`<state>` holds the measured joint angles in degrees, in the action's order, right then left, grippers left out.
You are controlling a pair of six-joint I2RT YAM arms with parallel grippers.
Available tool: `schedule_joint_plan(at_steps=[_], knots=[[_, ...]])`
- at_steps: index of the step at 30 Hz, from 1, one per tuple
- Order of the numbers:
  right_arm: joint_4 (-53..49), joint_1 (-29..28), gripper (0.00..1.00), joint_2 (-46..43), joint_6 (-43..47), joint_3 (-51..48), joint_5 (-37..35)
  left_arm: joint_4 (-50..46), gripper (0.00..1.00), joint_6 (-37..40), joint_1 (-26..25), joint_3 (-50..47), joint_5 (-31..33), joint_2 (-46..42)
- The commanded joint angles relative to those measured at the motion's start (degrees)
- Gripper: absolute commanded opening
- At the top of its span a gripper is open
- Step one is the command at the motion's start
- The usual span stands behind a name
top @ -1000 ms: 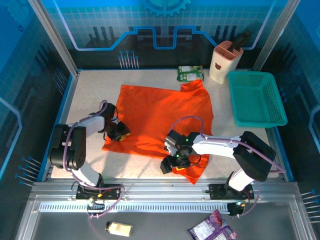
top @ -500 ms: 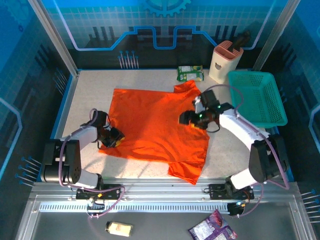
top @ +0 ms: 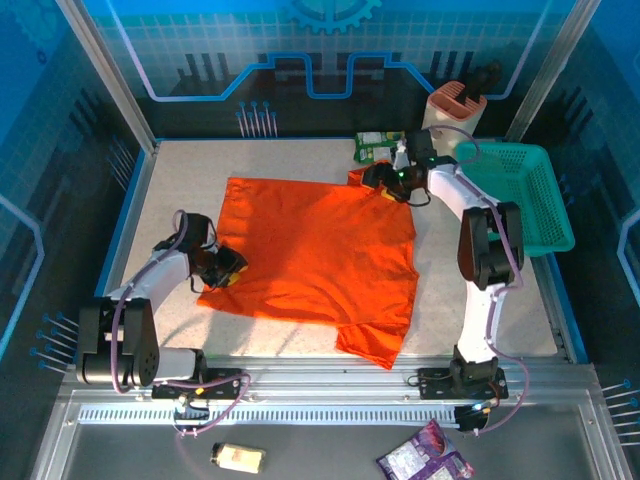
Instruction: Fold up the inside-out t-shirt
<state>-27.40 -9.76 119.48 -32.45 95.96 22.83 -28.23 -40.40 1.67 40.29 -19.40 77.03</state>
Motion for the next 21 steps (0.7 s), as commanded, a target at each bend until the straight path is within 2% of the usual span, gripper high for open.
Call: schedule_joint_plan(at_steps=[1,5,13,16,21], knots=[[-1.48,-0.26,0.72,5.9,0.01,8.28,0.98,-1.06,0.33,0.68,-1.0,0.85,-1.09,1.88],[-9.86,-2.03,0.72,14.32,3.09,21.14,-5.11,0.09,0.33,0.51,-1.82,0.47,-0.68,4.74],[-20.37,-4.94,0.71,28.66,7.02,42.47,-11.04,1.38,0.33,0.24,-3.01,0.38,-0.59,6.15],[-20.77,-4.96,0.71,28.96,7.49,43.11,-15.48,0.6,0.33,0.69,-4.64,3.21,-0.06,6.51],[-16.39,-5.49,0.71,30.66,7.89,43.48,-8.05,0.21,0.33,0.41,-7.09,8.32,0.24,8.49]])
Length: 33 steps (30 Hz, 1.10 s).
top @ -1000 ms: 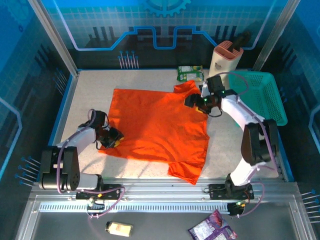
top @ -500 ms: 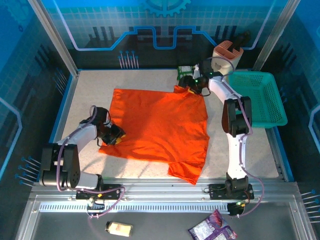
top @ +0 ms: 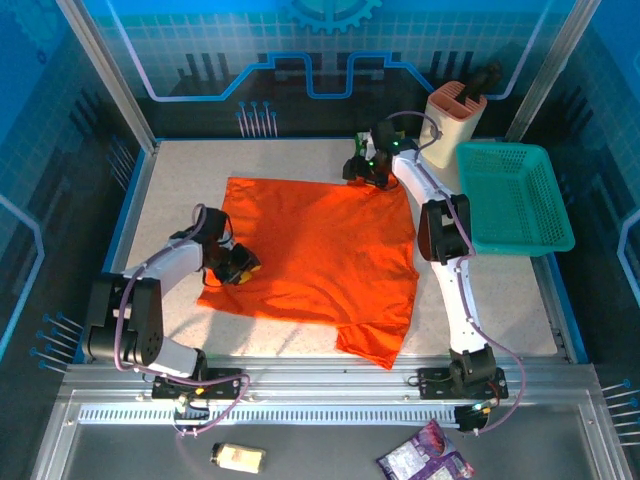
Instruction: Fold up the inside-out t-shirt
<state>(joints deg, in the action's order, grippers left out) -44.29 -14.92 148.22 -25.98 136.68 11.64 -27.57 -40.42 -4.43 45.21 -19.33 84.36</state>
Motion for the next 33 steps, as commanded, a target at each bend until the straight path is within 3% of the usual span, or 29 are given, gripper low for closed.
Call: schedule_joint_plan(at_steps=[1,9,19,26,30,33], knots=[[0.56,-0.69,0.71,2.92,1.46,3.79,3.72,-0.72,0.33,0.59,-1.63,4.33,0.25,1.76],[4.56,-2.27,0.71,8.36,-2.48,7.11,5.22,-0.41,0.33,0.38,-3.55,4.14,0.35,3.85],[28.43,-2.65,0.72,10.03,-12.45,4.67,10.32,-1.24,0.33,0.98,-3.57,0.28,2.3,4.61],[36.1,-1.11,0.74,12.88,-15.85,9.47,12.43,0.4,0.33,1.05,-3.57,-4.58,2.54,5.61],[33.98,-0.24,0.73,8.67,-13.66,9.29,14.34,1.2,0.33,0.71,-3.57,-6.57,2.29,4.1],[32.17,0.65,0.73,1.8,-11.86,3.43,14.56,1.21,0.33,0.6,-3.58,-6.5,1.68,2.6]])
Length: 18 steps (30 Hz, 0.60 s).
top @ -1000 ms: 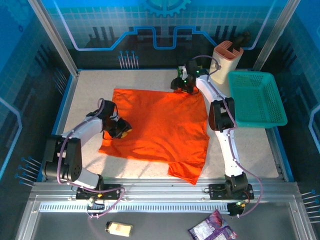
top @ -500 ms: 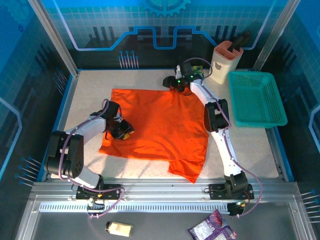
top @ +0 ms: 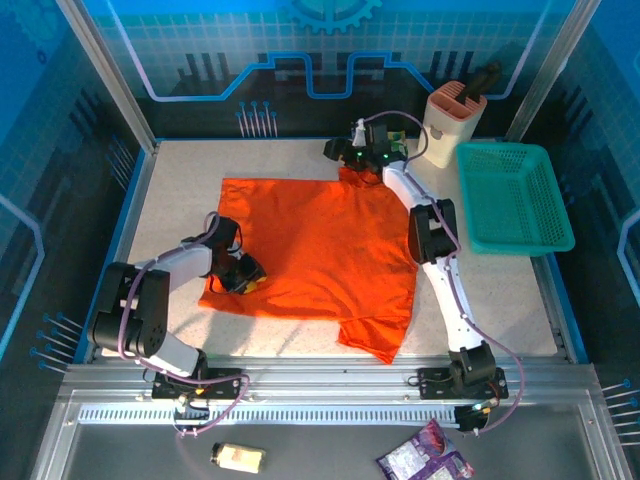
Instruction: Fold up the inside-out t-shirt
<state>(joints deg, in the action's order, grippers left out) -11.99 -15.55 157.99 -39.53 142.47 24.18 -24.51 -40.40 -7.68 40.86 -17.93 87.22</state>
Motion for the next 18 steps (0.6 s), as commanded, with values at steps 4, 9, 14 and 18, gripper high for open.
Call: schedule_joint_plan(at_steps=[4,9,14,18], knots=[[-2.37,2.99,0.73,-16.91,3.54,-12.67,1.63,-2.99,0.33,0.31,-0.37,-0.49,0.42,-2.51],[-4.83,4.79,0.72,-21.43,4.22,-21.87,2.26,-5.92,0.33,1.63,-0.34,1.72,2.41,-2.64],[-1.98,5.5,0.71,-19.31,2.72,-25.55,5.11,-5.8,0.33,2.69,-0.36,0.02,3.19,0.02],[1.25,5.89,0.71,-15.14,0.0,-24.78,5.2,-4.75,0.33,2.31,-0.32,-2.45,3.03,0.08]])
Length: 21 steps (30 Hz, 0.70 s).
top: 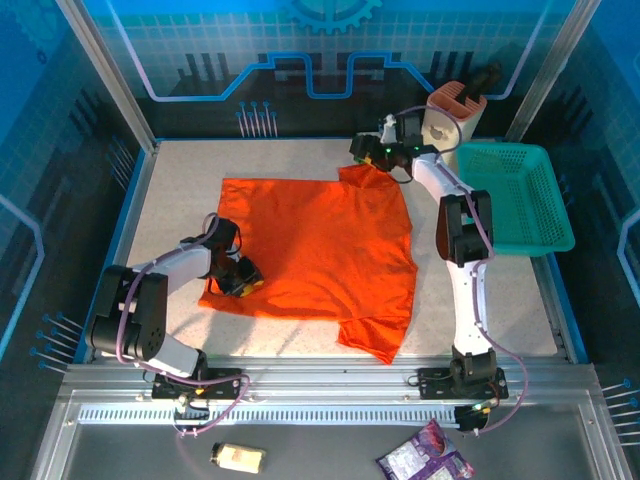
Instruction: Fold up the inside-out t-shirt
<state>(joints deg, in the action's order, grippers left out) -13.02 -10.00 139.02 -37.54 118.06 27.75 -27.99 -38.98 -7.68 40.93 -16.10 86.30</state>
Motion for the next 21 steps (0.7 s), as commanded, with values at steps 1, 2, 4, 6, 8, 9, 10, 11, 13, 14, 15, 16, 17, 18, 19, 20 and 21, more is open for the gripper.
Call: schedule_joint_plan(at_steps=[1,2,4,6,8,9,10,11,13,14,15,16,17,18,19,20,21], knots=[[3.16,0.52,0.7,5.03,-2.63,0.29,1.54,-1.04,0.33,0.73,-0.32,-3.05,0.97,0.92],[3.89,0.75,0.71,6.29,-3.19,1.07,1.33,-0.93,0.33,0.62,-0.32,-3.45,0.98,0.87],[3.54,1.28,0.7,8.8,-4.6,3.36,-0.09,-0.69,0.33,0.58,-0.32,-4.13,0.98,0.48],[-0.16,1.66,0.7,11.7,-5.62,6.98,-2.49,-0.66,0.33,0.45,-0.32,-4.67,1.14,0.17],[-3.77,2.09,0.7,13.54,-6.45,9.62,-4.94,-0.67,0.33,0.4,-0.32,-5.14,1.31,-0.28],[-4.22,2.23,0.7,14.03,-7.12,10.03,-5.65,-0.53,0.33,0.25,-0.32,-5.44,1.3,-0.44],[-4.26,2.42,0.7,14.42,-7.89,10.13,-6.26,-0.31,0.32,0.14,-0.32,-5.69,1.12,-0.69],[-4.33,2.64,0.7,14.81,-8.28,10.36,-6.69,0.01,0.33,-0.04,-0.32,-5.94,0.99,-0.9],[-5.35,2.86,0.7,15.52,-8.34,11.62,-7.9,0.82,0.33,-0.08,-0.32,-6.03,0.02,-1.22],[-6.03,3.07,0.71,16.1,-8.18,12.57,-8.14,1.23,0.33,-0.24,-0.33,-5.97,-0.39,-1.51],[-6.61,3.21,0.71,16.57,-8.17,13.52,-7.88,1.59,0.33,-0.33,-0.34,-5.87,-0.83,-1.8],[-7.0,3.46,0.7,17.01,-8.28,14.43,-6.92,2.11,0.33,-0.39,-0.34,-5.86,-1.41,-2.29],[-7.03,3.59,0.7,17.02,-8.34,14.73,-5.91,2.57,0.33,-0.61,-0.32,-5.86,-1.93,-3.03],[-7.09,3.75,0.7,16.69,-8.5,14.75,-5.33,2.89,0.33,-0.89,-0.44,-5.77,-2.32,-3.58],[-7.2,3.71,0.7,15.83,-8.26,14.46,-4.58,3.18,0.33,-1.08,-0.37,-5.65,-2.82,-4.3],[-7.17,3.71,0.7,14.64,-7.9,13.96,-3.77,3.45,0.33,-1.34,-0.33,-5.51,-3.25,-5.06],[-7.02,3.61,0.7,13.28,-7.62,13.34,-3.36,3.63,0.33,-1.51,-0.36,-5.36,-3.67,-5.77]])
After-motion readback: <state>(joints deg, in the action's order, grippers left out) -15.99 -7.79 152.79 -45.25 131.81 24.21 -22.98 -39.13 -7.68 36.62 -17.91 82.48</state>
